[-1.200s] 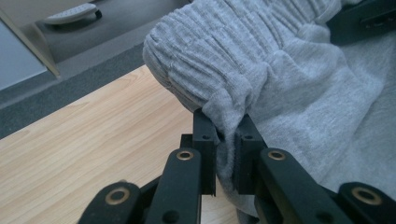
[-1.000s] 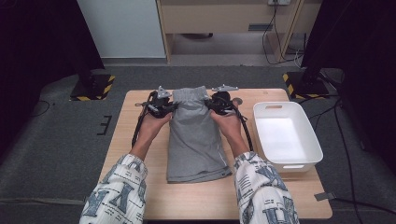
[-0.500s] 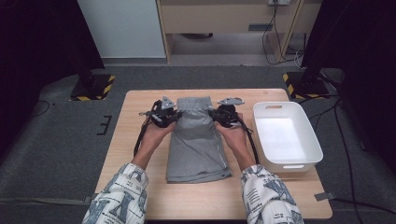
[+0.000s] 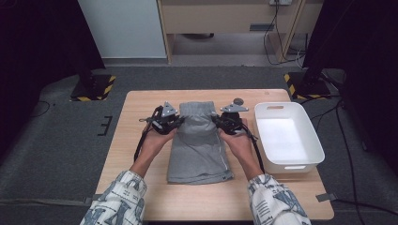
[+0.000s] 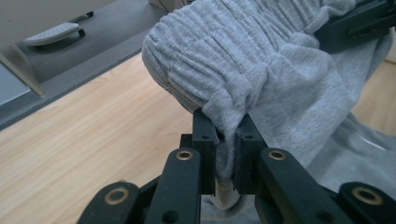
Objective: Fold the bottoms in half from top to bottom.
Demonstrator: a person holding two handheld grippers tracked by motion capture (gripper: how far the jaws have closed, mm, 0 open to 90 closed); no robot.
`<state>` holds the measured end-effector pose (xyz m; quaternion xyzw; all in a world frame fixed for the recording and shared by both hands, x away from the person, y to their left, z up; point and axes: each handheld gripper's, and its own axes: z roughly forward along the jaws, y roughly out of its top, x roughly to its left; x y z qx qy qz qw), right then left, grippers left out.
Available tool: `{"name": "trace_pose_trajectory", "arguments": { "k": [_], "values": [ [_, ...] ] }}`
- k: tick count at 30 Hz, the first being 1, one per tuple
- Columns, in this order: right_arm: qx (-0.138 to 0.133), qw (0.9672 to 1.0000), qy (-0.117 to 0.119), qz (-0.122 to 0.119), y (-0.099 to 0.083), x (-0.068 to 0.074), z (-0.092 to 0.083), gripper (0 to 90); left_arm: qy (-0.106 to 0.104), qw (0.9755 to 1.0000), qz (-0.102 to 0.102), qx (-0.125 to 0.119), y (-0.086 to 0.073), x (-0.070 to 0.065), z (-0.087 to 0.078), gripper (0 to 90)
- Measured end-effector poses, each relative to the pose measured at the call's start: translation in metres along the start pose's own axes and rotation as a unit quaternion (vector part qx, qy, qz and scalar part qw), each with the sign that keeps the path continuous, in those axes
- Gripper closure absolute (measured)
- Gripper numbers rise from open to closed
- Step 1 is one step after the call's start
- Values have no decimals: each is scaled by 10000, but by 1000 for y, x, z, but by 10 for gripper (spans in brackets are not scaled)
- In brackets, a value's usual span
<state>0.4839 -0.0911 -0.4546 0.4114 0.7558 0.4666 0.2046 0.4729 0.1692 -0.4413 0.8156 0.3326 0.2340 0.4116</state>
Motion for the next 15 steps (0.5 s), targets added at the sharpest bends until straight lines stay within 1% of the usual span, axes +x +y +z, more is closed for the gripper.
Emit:
{"name": "trace_pose_trajectory", "arguments": {
  "k": [1,2,4,5,7,9,11,12,14,15],
  "values": [
    [26,10000,4,-73,-3,2,-2,835,-27,10000,15,11,-3,-2,-1,823],
    [41,10000,26,-76,-7,4,-3,835,-57,10000,20,18,-7,-4,-1,822],
    [101,9999,55,-82,-13,6,-6,835,-134,9999,-35,24,-13,-8,-2,821],
    [115,9998,59,-119,-17,8,-7,834,-151,9999,-41,25,-16,-11,-3,821],
    [149,9997,90,-187,-24,11,-10,834,-192,9998,-31,52,-22,-15,-4,821],
    [188,9996,130,-170,-32,14,-12,833,-203,9998,17,64,-27,-19,-7,821],
    [197,9994,140,-227,-36,17,-14,832,-209,9998,39,53,-31,-23,-11,821],
    [186,9995,167,-214,-38,19,-16,832,-215,9998,35,47,-32,-25,-13,820],
    [200,9991,200,-308,-41,23,-21,830,-242,9997,55,7,-35,-29,-18,818],
    [213,9989,192,-360,-43,24,-23,829,-273,9996,9,-29,-37,-32,-20,816]
  ]
}}
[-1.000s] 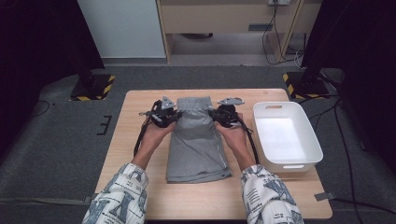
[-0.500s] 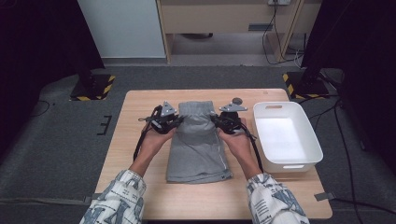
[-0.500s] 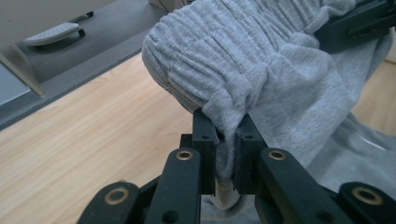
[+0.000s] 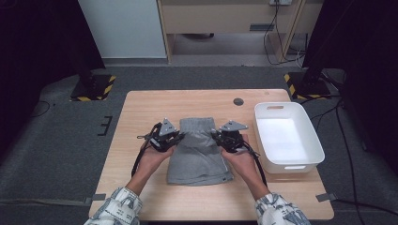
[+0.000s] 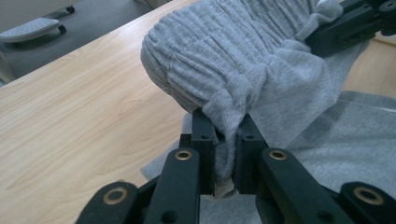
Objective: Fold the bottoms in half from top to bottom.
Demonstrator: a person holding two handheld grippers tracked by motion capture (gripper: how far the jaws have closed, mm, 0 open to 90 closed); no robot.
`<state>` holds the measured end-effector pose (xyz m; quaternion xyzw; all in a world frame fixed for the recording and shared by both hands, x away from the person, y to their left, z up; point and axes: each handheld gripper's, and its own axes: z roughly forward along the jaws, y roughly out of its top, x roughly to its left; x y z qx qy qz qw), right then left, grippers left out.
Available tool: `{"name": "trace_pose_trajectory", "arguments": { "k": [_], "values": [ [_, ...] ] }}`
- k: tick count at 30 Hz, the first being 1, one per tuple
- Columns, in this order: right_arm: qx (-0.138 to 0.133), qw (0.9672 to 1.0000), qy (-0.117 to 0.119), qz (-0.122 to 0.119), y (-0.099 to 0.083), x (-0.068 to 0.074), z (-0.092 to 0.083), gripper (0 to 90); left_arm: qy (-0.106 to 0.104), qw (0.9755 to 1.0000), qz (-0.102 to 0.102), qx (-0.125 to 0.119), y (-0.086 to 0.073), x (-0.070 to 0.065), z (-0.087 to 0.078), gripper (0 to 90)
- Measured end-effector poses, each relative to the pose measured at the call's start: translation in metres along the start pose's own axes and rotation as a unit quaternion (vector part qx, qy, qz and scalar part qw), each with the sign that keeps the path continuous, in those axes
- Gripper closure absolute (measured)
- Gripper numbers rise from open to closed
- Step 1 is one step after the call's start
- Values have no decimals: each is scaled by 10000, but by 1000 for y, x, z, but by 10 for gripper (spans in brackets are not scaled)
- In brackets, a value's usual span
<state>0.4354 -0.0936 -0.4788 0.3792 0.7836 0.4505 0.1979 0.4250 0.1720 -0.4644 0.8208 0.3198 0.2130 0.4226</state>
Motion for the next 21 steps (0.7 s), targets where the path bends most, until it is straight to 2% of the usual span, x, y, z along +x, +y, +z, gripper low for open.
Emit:
{"name": "trace_pose_trajectory", "arguments": {
  "k": [4,6,8,12,15,20,21],
  "values": [
    [4,9999,58,-94,-10,5,-9,819,-104,9999,-56,32,-16,-14,-4,800],
    [135,9996,75,-222,-18,9,-9,812,-194,9998,-42,93,-25,-17,-2,792],
    [220,9992,72,-335,-26,11,-8,802,-228,9995,15,202,-30,-18,1,785],
    [301,9989,87,-347,-34,10,-5,796,-261,9990,69,359,-37,-18,8,782],
    [357,9988,84,-326,-37,9,1,796,-191,9987,119,452,-40,-15,13,782],
    [458,9987,-6,-213,-36,5,20,796,-101,9984,-108,537,-42,0,29,780],
    [460,9988,-49,-188,-34,3,24,797,-64,9982,-101,585,-41,4,34,780]
  ]
}}
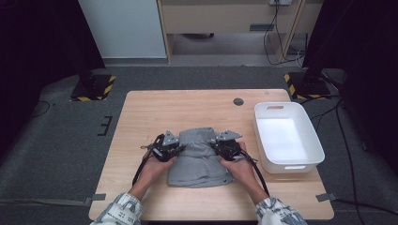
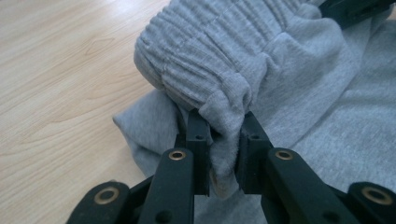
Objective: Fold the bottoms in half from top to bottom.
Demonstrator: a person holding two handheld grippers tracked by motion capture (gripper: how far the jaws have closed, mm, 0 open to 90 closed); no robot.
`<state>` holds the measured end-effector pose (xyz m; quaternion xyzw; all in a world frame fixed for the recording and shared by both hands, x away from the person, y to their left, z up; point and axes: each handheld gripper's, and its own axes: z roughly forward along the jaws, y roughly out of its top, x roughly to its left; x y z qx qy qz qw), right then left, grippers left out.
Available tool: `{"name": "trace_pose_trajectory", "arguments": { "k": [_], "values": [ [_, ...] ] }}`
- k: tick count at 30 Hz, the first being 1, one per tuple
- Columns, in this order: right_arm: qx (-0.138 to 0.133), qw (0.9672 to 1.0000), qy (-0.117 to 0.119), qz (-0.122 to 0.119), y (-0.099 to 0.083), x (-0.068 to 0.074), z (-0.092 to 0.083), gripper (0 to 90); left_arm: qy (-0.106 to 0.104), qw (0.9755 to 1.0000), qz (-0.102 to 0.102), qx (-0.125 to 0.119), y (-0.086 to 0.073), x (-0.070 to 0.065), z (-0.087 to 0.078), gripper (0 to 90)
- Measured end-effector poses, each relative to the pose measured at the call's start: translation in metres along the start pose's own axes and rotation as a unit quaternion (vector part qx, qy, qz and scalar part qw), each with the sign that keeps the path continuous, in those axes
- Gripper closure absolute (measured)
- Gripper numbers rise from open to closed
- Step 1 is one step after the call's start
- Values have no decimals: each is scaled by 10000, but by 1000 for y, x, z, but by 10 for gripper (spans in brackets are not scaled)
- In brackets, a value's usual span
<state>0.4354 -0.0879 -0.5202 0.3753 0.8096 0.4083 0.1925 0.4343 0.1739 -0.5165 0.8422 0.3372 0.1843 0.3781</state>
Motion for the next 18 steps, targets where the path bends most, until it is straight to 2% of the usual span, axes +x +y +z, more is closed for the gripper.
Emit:
{"name": "trace_pose_trajectory", "arguments": {
  "k": [6,10,15,18],
  "values": [
    [35,9994,-172,311,21,-16,29,793,341,9994,-100,23,16,26,20,776],
    [86,9984,-266,498,34,-25,45,784,434,9988,-210,23,25,43,30,769],
    [137,9977,-312,585,43,-30,51,754,451,9987,-218,-59,25,48,31,731],
    [129,9977,-345,568,44,-28,48,675,488,9987,-113,-107,21,45,26,703]
  ]
}}
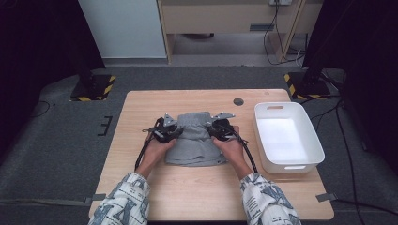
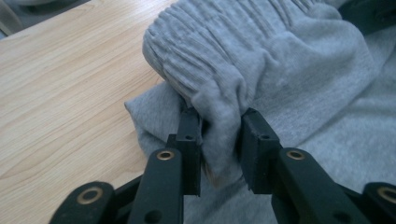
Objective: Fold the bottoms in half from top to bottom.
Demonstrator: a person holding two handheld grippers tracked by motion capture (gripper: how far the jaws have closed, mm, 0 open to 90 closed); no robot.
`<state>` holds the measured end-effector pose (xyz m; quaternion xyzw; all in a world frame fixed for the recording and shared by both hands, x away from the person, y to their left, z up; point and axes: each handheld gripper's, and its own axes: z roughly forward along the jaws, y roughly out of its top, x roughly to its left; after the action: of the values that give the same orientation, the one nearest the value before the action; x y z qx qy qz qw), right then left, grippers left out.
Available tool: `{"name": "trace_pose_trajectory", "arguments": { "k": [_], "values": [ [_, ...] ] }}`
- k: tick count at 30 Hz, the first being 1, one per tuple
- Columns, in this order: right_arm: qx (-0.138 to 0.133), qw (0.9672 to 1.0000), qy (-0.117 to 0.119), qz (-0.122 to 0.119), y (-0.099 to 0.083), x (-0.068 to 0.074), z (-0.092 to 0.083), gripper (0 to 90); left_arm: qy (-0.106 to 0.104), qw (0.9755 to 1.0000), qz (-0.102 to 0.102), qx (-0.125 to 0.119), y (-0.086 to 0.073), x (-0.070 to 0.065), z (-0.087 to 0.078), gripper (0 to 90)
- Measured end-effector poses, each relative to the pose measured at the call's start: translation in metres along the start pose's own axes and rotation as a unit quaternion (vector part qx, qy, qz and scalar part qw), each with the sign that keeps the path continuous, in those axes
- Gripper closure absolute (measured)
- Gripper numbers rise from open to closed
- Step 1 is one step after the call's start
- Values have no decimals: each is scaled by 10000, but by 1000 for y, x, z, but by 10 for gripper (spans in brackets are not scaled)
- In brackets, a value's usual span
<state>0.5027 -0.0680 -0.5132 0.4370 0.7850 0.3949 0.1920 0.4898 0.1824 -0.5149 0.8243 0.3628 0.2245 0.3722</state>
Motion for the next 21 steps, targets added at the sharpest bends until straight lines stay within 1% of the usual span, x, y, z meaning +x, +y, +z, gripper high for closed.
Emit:
{"name": "trace_pose_trajectory", "arguments": {
  "k": [2,4,5,7,10,12,13,15,17,19,21],
  "values": [
    [-50,10000,-38,4,1,1,-5,647,42,10000,-29,-43,-2,1,-4,664],
    [-101,9999,-43,71,2,0,-9,593,77,9999,-106,-109,-3,3,-9,632],
    [-101,9998,-29,139,2,0,-11,567,33,9998,-139,-125,-3,4,-11,633],
    [-125,9999,-67,81,4,0,-14,518,5,9999,-97,-99,-4,4,-13,634],
    [-253,9996,-73,131,10,1,-19,440,-42,9998,-106,-148,-3,4,-14,634],
    [-234,9995,-130,142,15,2,-21,383,-59,9997,-117,-191,-3,3,-17,628],
    [-265,9994,-159,163,18,2,-22,377,-59,9997,-103,-213,-3,3,-18,620],
    [-387,9989,-114,234,24,3,-24,371,-66,9996,-95,-252,-4,2,-22,613],
    [-411,9988,-114,226,31,6,-25,365,-74,9996,-107,-244,-5,2,-25,597],
    [-466,9985,-120,274,38,8,-25,364,-57,9993,-174,-339,-8,1,-29,578],
    [-527,9980,-117,333,45,10,-24,365,-86,9989,-232,-409,-11,0,-33,564]
  ]
}}
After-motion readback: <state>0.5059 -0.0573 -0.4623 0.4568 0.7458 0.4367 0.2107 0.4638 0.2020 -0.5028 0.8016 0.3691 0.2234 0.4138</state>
